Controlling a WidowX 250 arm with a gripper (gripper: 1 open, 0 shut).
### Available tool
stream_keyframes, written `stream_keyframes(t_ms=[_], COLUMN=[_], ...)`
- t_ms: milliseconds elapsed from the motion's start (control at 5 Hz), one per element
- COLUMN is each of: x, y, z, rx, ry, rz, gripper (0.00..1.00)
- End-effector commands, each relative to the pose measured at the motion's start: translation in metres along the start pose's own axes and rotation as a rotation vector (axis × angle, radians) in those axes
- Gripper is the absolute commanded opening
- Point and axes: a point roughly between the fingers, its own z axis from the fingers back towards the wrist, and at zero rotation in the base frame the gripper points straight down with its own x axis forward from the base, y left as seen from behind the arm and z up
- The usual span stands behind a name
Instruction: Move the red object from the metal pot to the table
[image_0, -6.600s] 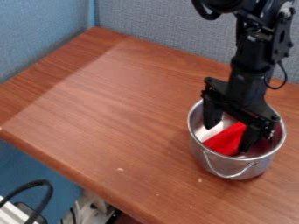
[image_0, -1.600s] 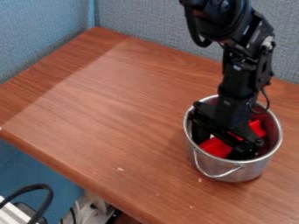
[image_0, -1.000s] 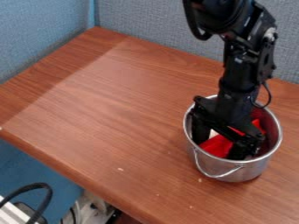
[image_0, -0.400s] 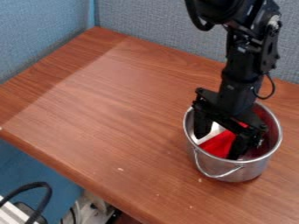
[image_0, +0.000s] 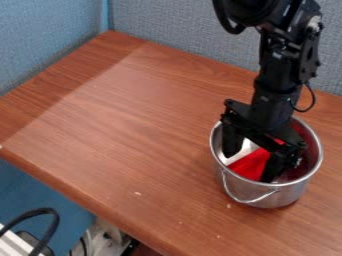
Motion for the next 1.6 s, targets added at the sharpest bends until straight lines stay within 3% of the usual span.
stream_keyframes(t_ms=[0, 800, 1000, 1400], x=[0.0096, 0.0135, 0.0134, 0.0107], y=[-0.001, -0.0033, -0.0026, -0.0007], z=[0.0256, 0.0264, 0.0248, 0.0264], rx=[0.001, 0.001, 0.0, -0.001], ry=[-0.096, -0.115, -0.115, -0.109], rz=[-0.005, -0.008, -0.005, 0.001], gripper=[1.0, 1.0, 0.0, 0.0])
